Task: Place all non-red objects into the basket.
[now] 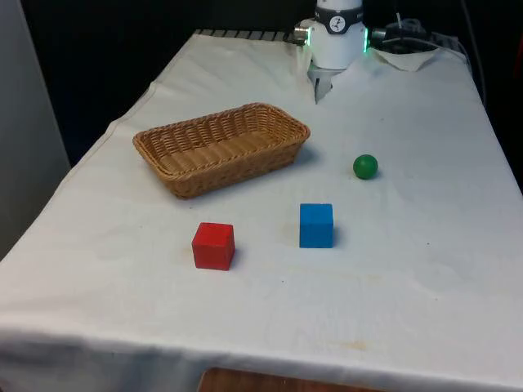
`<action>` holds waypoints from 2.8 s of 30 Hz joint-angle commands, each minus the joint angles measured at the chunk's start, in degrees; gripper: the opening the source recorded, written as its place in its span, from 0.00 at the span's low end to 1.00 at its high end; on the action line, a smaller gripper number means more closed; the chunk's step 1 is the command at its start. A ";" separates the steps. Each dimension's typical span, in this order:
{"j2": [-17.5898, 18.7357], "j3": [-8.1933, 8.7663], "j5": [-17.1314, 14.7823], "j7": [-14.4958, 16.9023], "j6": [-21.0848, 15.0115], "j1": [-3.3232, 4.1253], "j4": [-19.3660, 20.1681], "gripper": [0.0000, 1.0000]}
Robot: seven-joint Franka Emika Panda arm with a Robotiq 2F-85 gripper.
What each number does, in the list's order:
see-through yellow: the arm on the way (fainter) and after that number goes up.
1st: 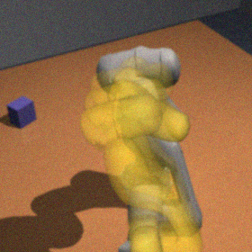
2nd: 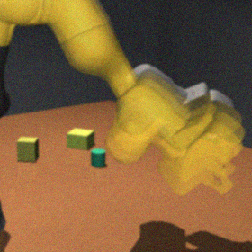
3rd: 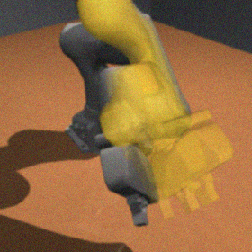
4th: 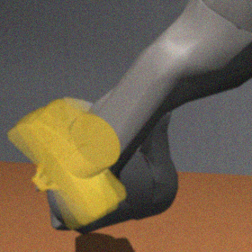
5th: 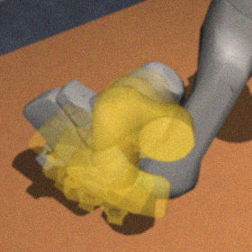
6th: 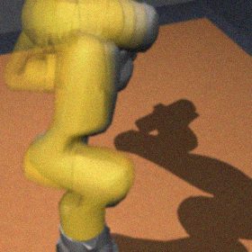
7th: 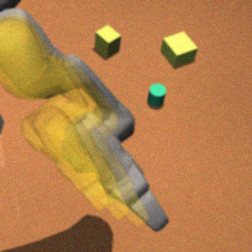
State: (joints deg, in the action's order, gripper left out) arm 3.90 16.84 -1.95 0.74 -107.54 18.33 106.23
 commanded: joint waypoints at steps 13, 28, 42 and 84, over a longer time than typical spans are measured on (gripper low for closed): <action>6.02 -0.63 -1.03 -1.72 -2.52 0.11 -4.87 1.00; 11.29 -0.63 -0.97 -2.01 -3.78 -0.06 -8.42 1.00; 18.96 -0.80 -1.55 -2.12 -4.01 0.11 -16.67 1.00; 26.41 -1.49 -1.66 -2.81 -4.07 0.52 -25.15 1.00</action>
State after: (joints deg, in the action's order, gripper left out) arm 29.91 15.53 -3.27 -1.89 -111.78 18.85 81.59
